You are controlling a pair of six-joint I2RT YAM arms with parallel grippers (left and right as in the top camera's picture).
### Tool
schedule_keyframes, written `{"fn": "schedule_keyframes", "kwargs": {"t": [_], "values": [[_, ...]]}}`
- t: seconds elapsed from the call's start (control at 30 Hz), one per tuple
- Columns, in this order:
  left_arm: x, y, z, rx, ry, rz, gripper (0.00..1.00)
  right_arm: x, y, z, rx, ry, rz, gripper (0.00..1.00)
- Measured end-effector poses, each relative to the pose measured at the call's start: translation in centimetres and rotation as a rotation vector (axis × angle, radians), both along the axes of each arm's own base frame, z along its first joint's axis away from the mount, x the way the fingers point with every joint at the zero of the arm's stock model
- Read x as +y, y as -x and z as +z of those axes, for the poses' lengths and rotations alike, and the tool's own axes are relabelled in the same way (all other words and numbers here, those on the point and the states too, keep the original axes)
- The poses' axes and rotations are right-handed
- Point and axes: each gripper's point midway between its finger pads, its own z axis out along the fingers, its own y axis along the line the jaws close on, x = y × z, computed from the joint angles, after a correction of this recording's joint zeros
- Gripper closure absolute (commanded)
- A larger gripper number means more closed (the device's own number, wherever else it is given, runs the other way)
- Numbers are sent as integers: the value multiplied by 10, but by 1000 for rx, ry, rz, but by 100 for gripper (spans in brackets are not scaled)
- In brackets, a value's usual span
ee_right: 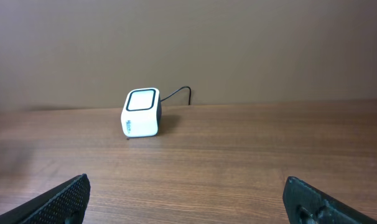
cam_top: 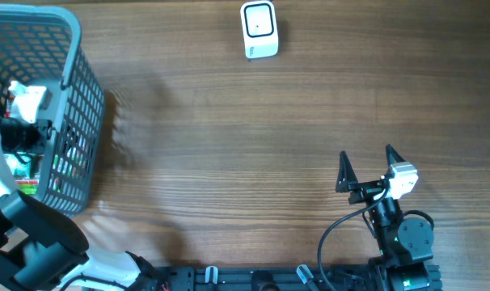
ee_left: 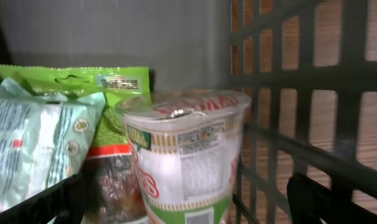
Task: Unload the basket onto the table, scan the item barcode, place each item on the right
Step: 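Reach the left gripper into the basket and grasp the noodle cup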
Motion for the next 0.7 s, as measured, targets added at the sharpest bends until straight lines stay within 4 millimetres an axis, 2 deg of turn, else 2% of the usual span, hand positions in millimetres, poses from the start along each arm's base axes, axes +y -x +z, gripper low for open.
{"fn": "schedule_keyframes", "kwargs": {"t": [0.2,0.37,0.43,0.53,0.6,0.7], "values": [[-4,5,-28,20,9,13,0,0,0,0,0,0,0,0],[-10,13,-43,47,25,14,0,0,0,0,0,0,0,0],[-10,15,-58,46,25,33,1,0,0,0,0,0,0,0],[-11,16,-73,37,22,51,12,0,0,0,0,0,0,0],[-13,16,-77,36,26,66,28,0,0,0,0,0,0,0],[-10,9,-76,9,18,93,34,0,0,0,0,0,0,0]]}}
